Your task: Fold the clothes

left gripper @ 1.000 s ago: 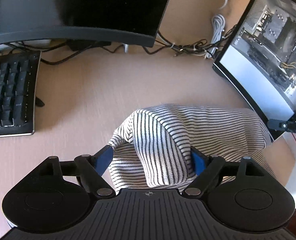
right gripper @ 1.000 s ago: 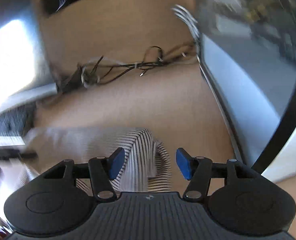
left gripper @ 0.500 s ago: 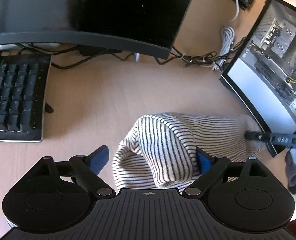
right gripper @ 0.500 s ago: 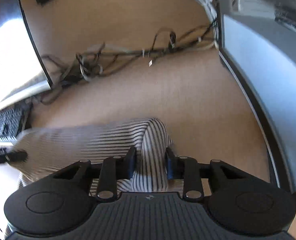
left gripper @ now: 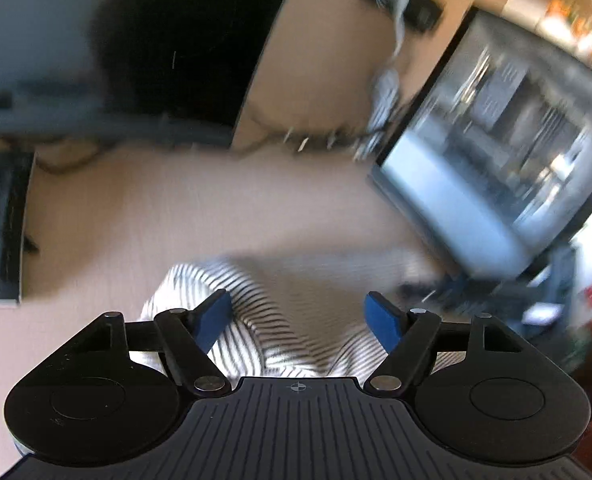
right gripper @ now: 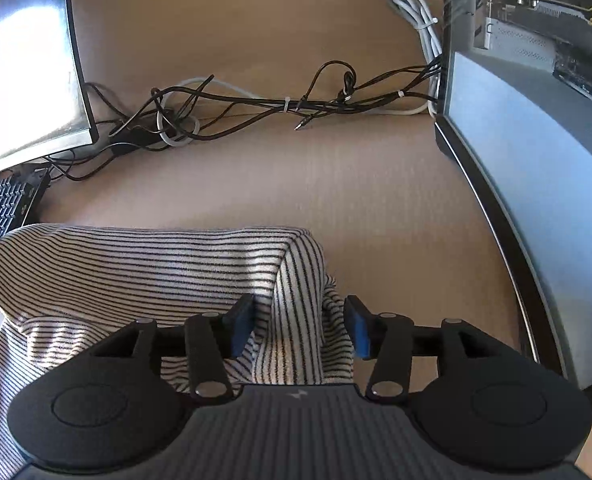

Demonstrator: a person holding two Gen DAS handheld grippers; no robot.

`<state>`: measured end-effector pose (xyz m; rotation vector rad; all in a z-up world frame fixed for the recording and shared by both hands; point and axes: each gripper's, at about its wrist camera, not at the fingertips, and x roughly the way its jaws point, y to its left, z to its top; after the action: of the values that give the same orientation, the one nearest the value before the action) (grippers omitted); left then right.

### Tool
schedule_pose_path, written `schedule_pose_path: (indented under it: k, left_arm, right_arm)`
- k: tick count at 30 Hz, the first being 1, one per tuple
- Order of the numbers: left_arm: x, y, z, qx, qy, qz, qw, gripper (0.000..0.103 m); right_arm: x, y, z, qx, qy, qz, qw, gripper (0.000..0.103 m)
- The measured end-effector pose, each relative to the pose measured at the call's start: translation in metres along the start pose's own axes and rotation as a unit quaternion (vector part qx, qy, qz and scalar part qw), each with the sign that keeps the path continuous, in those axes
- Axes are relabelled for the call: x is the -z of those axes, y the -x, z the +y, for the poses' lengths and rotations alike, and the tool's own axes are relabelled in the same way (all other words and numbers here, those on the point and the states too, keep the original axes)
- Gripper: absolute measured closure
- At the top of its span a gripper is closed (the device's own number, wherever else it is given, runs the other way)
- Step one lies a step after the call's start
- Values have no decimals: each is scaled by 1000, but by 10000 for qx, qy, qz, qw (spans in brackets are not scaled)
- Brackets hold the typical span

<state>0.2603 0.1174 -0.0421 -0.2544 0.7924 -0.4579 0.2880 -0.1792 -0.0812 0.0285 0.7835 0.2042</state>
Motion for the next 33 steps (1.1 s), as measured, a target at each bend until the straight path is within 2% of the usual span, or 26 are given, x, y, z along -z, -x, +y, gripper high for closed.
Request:
schedule_pose_path:
  k: [2,5,7,9,11,14,17,19,22,25,30,33]
  left_arm:
    - [7,-13,8,-296,51,187,9994,25]
    - [7,-17,18,-419,225,240,9986,26]
    - [6,-20,19,-492,243,249,9982,25]
    - [6,-24,18,-602,212,276,9976,24]
    - [7,-30,15,-749,182,304,9966,21]
    - [9,-31,19,-746,234,341,9964,21]
    - [7,-30,7,-982,-70,314,9946,20]
    - [5,-26,-6,-1198,-392,244,9917,20]
    - [3,-21,-18,-1293,-624,139,9895,16]
    - [2,-17,-20,-1290,-596,97,9898,15]
    - [2,-9,-14,-1371,-480,31,9894,9]
    - [0,2,-5,-1421,-163,-105,9897,7]
  right_arm:
    - [-2,4,-2,16,68,-13,10000,52]
    - [-7,15,2,121,199,-123,9997,52]
    - [-13,27,10,209,357,-354,9985,52]
    - [-19,40,19,43,450,-617,9971,56]
    - [-23,46,25,-432,376,-692,9960,56]
    - [-20,30,31,-801,304,-343,9957,56]
    - [-2,-4,26,-686,263,206,9971,60]
    - [4,-6,26,-684,389,127,9968,60]
    - [0,-4,27,-666,522,197,9962,59]
    - [-1,-5,27,-655,643,257,9954,58]
    - [-11,-1,47,-683,1083,286,9914,49]
    - [-27,3,58,-1071,1295,217,9855,44]
